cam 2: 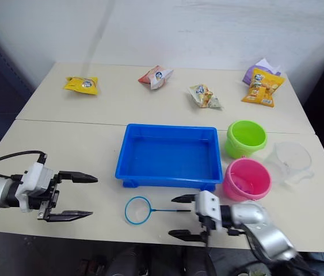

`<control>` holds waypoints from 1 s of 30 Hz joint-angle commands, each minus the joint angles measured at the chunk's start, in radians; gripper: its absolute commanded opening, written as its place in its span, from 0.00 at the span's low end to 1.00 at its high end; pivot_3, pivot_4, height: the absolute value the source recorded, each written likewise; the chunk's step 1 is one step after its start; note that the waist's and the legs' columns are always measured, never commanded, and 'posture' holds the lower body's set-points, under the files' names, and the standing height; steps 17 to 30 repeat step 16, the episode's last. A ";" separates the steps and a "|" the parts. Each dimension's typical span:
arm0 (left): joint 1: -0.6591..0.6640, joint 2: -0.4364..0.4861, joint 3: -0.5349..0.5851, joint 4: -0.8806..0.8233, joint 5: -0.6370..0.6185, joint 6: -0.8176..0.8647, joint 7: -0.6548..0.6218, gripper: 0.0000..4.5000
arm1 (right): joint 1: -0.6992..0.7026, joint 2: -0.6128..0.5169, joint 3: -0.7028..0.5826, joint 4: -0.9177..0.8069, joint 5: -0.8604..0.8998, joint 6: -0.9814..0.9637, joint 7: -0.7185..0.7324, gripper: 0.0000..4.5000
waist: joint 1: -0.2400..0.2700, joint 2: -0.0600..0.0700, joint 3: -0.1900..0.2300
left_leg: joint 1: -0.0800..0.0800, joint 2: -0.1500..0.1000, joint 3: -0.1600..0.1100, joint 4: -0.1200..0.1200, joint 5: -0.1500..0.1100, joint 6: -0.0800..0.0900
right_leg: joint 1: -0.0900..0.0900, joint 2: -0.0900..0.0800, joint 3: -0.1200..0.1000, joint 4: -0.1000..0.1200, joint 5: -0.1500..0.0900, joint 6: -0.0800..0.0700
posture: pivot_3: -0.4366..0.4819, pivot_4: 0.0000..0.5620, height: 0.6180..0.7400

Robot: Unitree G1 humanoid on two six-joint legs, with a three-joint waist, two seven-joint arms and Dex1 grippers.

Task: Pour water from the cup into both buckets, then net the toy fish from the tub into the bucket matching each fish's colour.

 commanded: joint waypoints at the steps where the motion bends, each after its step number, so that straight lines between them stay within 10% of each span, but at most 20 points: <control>1: 0.053 -0.006 0.090 0.022 -0.008 -0.005 0.045 1.00 | 0.134 -0.098 -0.194 -0.180 0.125 0.049 0.011 0.99 | 0.000 0.000 0.000 | 0.000 0.000 0.000 0.000 -0.001 0.001 | 0.000 0.000 0.000 0.000 0.000 0.000 | 0.48 0.27 0.98; 12: 0.195 -0.062 0.169 0.209 0.101 -0.173 0.139 1.00 | 0.385 -0.135 -0.789 -0.049 0.190 -0.071 0.141 0.99 | 0.000 -0.002 -0.001 | 0.002 0.000 0.000 0.000 -0.002 0.003 | 0.002 0.000 0.000 -0.002 0.000 0.000 | 0.48 0.27 0.98; 30: 0.213 -0.065 0.170 0.219 0.112 -0.237 0.126 1.00 | 0.372 -0.121 -0.809 -0.040 0.186 -0.087 0.141 0.99 | 0.001 -0.002 -0.001 | 0.001 0.000 0.000 -0.002 -0.003 0.003 | 0.001 0.000 0.000 -0.002 0.000 0.000 | 0.48 0.27 0.98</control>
